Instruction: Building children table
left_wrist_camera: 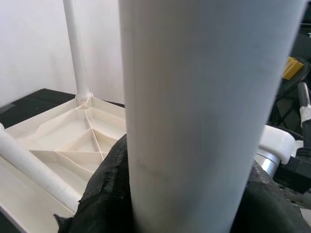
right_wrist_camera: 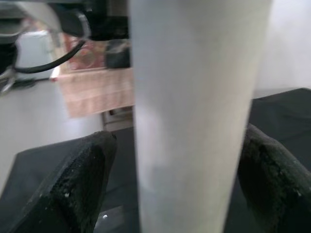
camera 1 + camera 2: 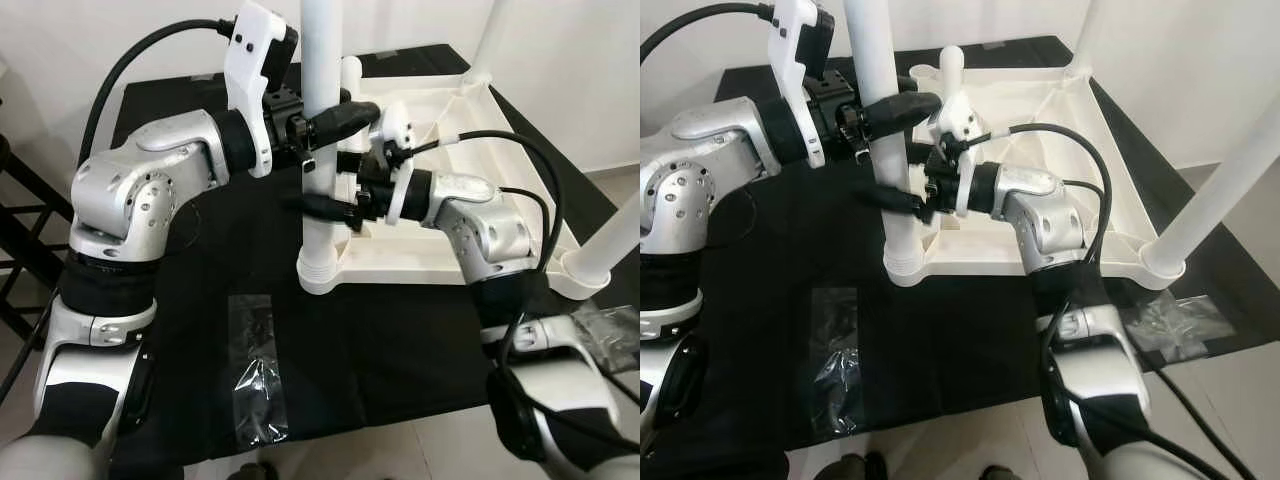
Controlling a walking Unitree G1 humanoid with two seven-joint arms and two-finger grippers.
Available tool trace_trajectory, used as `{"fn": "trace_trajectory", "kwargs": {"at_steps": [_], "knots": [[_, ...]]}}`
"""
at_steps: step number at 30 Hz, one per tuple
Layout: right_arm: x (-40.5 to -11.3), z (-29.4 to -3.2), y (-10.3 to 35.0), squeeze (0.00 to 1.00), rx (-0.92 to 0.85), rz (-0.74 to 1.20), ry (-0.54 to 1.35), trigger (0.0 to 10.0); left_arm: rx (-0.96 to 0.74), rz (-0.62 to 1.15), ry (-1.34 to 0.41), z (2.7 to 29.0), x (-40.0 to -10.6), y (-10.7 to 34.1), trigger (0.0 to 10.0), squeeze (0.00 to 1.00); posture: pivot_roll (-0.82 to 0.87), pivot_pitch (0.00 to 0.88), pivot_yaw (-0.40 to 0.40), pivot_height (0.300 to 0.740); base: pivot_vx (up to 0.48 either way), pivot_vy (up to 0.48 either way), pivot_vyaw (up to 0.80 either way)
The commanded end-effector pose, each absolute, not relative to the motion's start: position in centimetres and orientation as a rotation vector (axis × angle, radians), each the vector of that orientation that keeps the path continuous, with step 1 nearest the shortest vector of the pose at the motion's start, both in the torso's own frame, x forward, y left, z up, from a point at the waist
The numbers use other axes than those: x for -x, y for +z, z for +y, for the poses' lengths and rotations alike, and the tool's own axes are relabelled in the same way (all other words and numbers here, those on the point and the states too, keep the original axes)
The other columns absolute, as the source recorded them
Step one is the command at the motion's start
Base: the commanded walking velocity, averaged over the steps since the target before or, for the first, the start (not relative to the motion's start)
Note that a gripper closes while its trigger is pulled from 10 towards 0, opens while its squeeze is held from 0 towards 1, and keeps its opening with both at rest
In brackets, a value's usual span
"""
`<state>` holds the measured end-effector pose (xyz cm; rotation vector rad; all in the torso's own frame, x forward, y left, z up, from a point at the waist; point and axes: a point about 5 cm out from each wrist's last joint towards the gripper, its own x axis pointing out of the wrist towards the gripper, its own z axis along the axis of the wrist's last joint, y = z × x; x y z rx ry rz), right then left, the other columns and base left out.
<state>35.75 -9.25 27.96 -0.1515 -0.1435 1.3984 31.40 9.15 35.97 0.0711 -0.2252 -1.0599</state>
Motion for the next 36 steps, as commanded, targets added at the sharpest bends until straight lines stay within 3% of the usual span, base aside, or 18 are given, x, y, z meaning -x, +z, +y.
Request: {"fn": "trace_trajectory", "kwargs": {"at_steps": [1,4,5,6,7,24,25,26,27,28,30,31,32,36], "knots": [[-35.6,-8.7,28.1,0.00,0.187,-0.144,1.460,10.0,-0.068,-0.189,-1.098,8.6,-31.2,35.2,0.0,0.00,0.08,0.174,0.015,0.740,0.000,0.000,0.00],[-36.0,-8.8,28.0,0.00,0.189,-0.125,1.468,10.0,-0.069,-0.189,-1.101,8.6,-31.2,35.2,0.0,0.00,0.08,0.177,0.013,0.740,0.000,0.000,0.00],[-36.4,-8.9,28.0,0.00,0.186,-0.107,1.483,9.4,-0.068,-0.190,-1.104,8.6,-31.1,35.3,0.0,0.00,0.08,0.179,0.013,0.740,0.000,0.000,0.00],[-36.7,-9.0,27.9,0.00,0.185,-0.094,1.494,9.4,-0.068,-0.191,-1.106,8.6,-31.1,35.3,0.0,0.00,0.09,0.179,0.013,0.740,0.000,0.000,0.00],[-36.8,-9.1,27.9,0.00,0.180,-0.082,1.508,0.0,-0.067,-0.193,-1.108,8.5,-31.1,35.3,0.0,0.00,0.09,0.178,0.012,0.740,0.000,0.000,0.00],[-37.0,-10.1,26.9,0.00,0.184,-0.074,1.560,0.0,-0.071,-0.209,-1.119,8.5,-31.0,35.4,0.0,0.00,0.08,0.168,0.018,0.740,0.000,0.000,0.00],[-37.1,-10.2,26.8,0.00,0.186,-0.083,1.541,0.0,-0.072,-0.209,-1.135,8.4,-30.8,35.4,1.2,1.00,0.08,0.166,0.018,0.740,0.000,0.000,0.00],[-37.2,-10.3,26.6,0.00,0.189,-0.090,1.520,0.0,-0.087,-0.212,-1.140,8.3,-30.7,35.3,9.3,1.00,0.08,0.166,0.018,0.740,0.000,0.000,0.00],[-37.2,-10.3,26.6,0.00,0.189,-0.090,1.520,0.0,-0.087,-0.212,-1.140,8.3,-30.7,35.3,9.3,1.00,0.08,0.166,0.018,0.740,0.000,0.000,0.00],[-37.4,-10.3,26.3,0.00,0.206,-0.091,1.473,0.0,-0.062,-0.209,-1.102,8.4,-31.1,35.4,10.0,1.00,0.07,0.168,0.019,0.740,0.000,0.000,0.00],[-37.5,-10.1,26.0,0.00,0.218,-0.088,1.430,0.0,-0.055,-0.204,-1.083,8.5,-31.3,35.5,10.0,1.00,0.06,0.169,0.013,0.740,0.000,0.000,0.00],[-37.6,-9.9,25.7,0.00,0.221,-0.072,1.381,0.0,-0.062,-0.200,-1.068,8.6,-31.4,35.5,10.0,0.00,0.06,0.169,0.010,0.740,0.000,0.000,0.00],[-37.8,-9.1,24.9,0.00,0.231,-0.057,1.258,0.0,-0.055,-0.199,-1.044,8.8,-31.6,35.6,10.0,0.00,0.05,0.176,0.003,0.740,0.000,0.000,0.00],[-37.9,-8.6,24.4,0.00,0.236,-0.050,1.173,0.0,-0.055,-0.199,-1.032,9.0,-31.6,35.6,10.0,0.00,0.05,0.176,0.001,0.740,0.000,0.000,0.00]]}}
